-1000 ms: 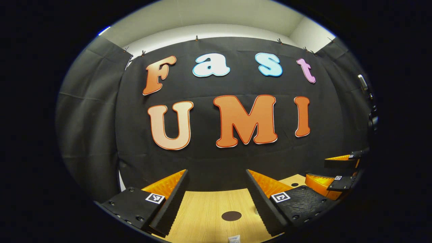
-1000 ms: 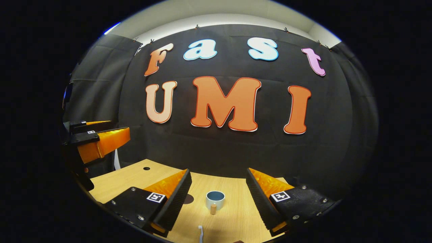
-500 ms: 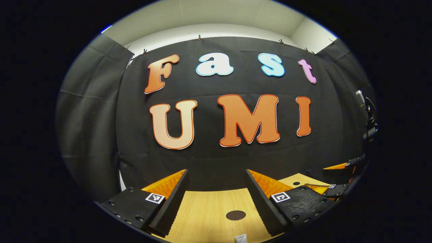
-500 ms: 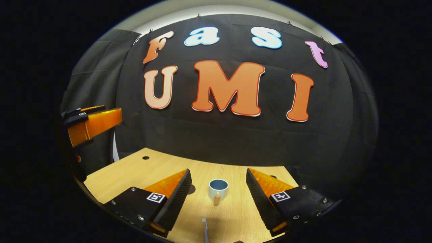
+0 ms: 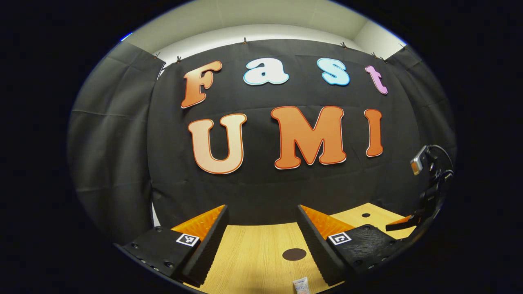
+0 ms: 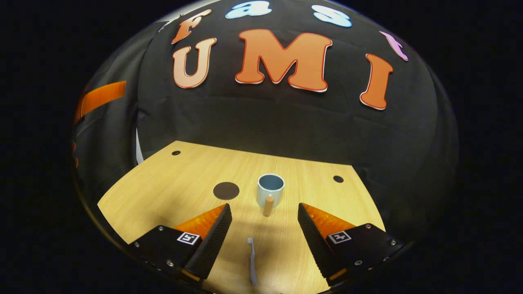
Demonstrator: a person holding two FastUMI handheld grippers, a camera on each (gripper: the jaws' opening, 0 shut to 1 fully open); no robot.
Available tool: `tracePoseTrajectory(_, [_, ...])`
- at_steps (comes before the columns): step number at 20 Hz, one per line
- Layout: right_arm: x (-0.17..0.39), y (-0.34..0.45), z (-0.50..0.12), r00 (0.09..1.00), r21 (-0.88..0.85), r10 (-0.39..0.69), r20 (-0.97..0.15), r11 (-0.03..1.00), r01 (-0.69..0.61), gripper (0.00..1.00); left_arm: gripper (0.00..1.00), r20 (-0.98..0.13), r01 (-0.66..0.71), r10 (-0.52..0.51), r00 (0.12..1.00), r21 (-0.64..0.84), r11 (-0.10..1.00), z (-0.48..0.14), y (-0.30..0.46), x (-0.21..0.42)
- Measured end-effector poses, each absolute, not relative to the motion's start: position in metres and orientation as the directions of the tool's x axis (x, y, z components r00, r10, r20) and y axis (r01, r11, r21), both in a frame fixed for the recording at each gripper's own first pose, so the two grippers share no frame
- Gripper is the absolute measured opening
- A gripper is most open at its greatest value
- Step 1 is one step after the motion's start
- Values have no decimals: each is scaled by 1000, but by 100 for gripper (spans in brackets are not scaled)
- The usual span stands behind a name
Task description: Put the toothbrush and toothpaste on the desktop into the cup, then pick up the cup and place it on the coaster on the desktop.
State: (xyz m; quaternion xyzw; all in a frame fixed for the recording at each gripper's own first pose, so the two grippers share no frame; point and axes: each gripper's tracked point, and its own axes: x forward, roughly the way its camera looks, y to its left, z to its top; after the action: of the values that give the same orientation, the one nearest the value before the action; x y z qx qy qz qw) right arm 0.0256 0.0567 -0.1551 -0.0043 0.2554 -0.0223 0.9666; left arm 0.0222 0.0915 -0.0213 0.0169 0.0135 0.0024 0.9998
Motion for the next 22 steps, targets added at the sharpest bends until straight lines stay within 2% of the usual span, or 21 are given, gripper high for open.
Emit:
tracePoseTrajectory(7, [7,59,-235,730,-48,-39,-682,999,8,98,99,-93,-10,12,996,28,1000,-45,89,34])
tracePoseTrajectory(11, [-12,59,-278,617,-17,-19,-787,1000,9,92,99,-120,-18,21,993,28,999,-55,93,39])
tracePoseTrajectory(12, [-13,58,-283,595,-12,-13,-804,1000,7,88,99,-128,-22,25,991,26,999,-59,95,40])
tracePoseTrajectory(13, [-15,57,-287,573,-9,-7,-819,1000,0,92,99,-137,-26,29,990,22,999,-62,96,41])
tracePoseTrajectory(18, [-21,48,-303,471,-20,8,-882,998,-53,85,99,-206,-57,57,977,6,998,-93,107,46])
tracePoseTrajectory(22, [-33,42,-315,329,-24,9,-944,995,-99,80,99,-245,-75,75,967,10,997,-107,112,44])
